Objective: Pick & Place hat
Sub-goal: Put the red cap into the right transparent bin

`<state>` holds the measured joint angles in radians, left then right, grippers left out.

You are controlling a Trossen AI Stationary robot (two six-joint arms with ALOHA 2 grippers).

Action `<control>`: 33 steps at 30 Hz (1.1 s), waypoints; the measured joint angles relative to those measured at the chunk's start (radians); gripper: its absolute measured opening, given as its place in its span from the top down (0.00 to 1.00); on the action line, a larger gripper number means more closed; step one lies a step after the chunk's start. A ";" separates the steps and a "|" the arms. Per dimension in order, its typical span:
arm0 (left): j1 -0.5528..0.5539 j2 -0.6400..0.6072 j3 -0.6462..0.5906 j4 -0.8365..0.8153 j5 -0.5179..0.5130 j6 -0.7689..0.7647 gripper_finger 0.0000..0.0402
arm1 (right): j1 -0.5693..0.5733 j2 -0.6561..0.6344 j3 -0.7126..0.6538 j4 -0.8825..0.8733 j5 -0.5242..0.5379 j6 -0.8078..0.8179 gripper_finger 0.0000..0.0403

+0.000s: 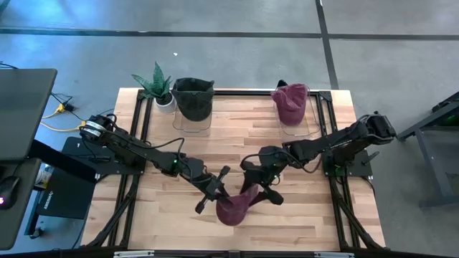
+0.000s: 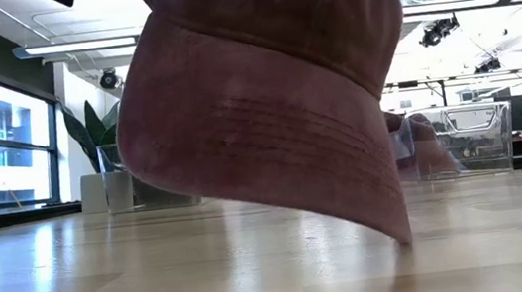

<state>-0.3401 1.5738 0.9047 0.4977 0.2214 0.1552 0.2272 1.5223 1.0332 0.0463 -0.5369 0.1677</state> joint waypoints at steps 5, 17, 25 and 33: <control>0.000 0.000 0.000 0.008 0.000 -0.002 1.00 | 0.030 0.002 0.000 0.008 0.081 0.016 0.46; 0.000 -0.001 0.001 0.029 0.012 -0.024 0.97 | 0.065 -0.002 0.000 -0.025 0.143 0.003 0.91; 0.028 -0.080 0.126 -0.357 0.033 -0.092 0.74 | 0.041 -0.185 0.030 -0.344 0.290 -0.037 0.93; 0.011 -0.085 0.389 -0.817 -0.097 -0.081 0.69 | -0.089 -0.397 0.288 -0.981 0.814 -0.489 0.96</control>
<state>-0.3294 1.4886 1.2934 -0.3191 0.1248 0.0742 0.1383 1.1251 1.3212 -0.9346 0.2766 -0.3212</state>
